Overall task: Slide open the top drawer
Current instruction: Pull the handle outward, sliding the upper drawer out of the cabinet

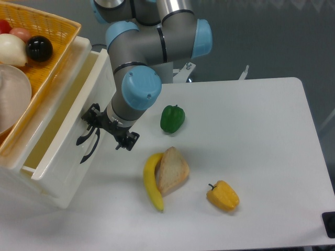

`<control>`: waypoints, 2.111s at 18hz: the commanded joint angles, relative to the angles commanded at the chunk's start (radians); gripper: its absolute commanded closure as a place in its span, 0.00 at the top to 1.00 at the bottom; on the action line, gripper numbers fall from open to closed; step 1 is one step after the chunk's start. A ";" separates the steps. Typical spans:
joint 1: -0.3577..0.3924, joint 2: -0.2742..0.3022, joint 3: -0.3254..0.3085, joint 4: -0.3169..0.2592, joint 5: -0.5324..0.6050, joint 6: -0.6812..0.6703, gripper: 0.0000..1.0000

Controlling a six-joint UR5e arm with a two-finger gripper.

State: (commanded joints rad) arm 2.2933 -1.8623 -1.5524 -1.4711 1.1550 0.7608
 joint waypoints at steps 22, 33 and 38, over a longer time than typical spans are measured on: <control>0.052 -0.005 0.023 0.000 0.038 0.037 1.00; 0.074 -0.011 0.031 0.000 0.040 0.057 1.00; 0.086 -0.014 0.031 0.000 0.041 0.071 1.00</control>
State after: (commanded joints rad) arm 2.3792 -1.8761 -1.5217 -1.4711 1.1965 0.8314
